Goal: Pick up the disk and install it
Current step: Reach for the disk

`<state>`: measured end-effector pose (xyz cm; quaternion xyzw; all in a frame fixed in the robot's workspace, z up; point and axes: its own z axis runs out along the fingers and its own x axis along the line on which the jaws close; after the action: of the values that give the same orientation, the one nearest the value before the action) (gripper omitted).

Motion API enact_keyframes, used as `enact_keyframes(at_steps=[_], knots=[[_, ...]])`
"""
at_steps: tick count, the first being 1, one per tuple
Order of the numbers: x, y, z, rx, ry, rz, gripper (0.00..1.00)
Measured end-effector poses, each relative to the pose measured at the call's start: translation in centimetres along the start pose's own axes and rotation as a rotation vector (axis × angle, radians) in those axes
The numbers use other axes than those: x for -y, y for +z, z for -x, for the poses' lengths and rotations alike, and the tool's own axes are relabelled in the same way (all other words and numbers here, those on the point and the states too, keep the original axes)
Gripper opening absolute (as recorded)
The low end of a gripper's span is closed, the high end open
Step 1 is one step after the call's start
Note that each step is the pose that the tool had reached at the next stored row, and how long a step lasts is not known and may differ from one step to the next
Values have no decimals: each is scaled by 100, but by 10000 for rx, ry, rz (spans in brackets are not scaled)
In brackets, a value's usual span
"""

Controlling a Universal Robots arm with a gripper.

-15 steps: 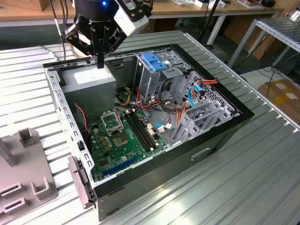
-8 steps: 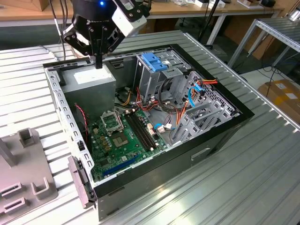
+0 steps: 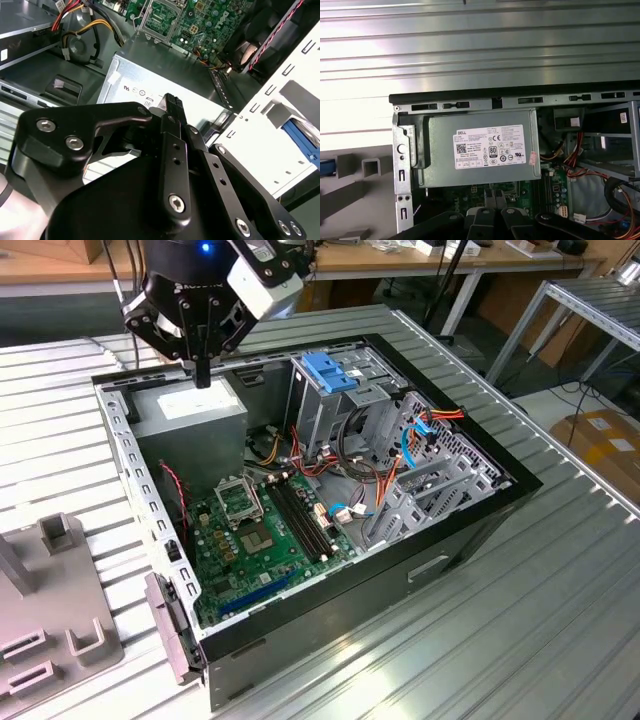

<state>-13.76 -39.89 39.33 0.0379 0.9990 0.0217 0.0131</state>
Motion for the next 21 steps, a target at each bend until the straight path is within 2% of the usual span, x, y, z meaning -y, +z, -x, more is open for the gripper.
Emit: enact_keyframes(at_steps=[21], knots=[[10,-3,-132,0,0,0,11]])
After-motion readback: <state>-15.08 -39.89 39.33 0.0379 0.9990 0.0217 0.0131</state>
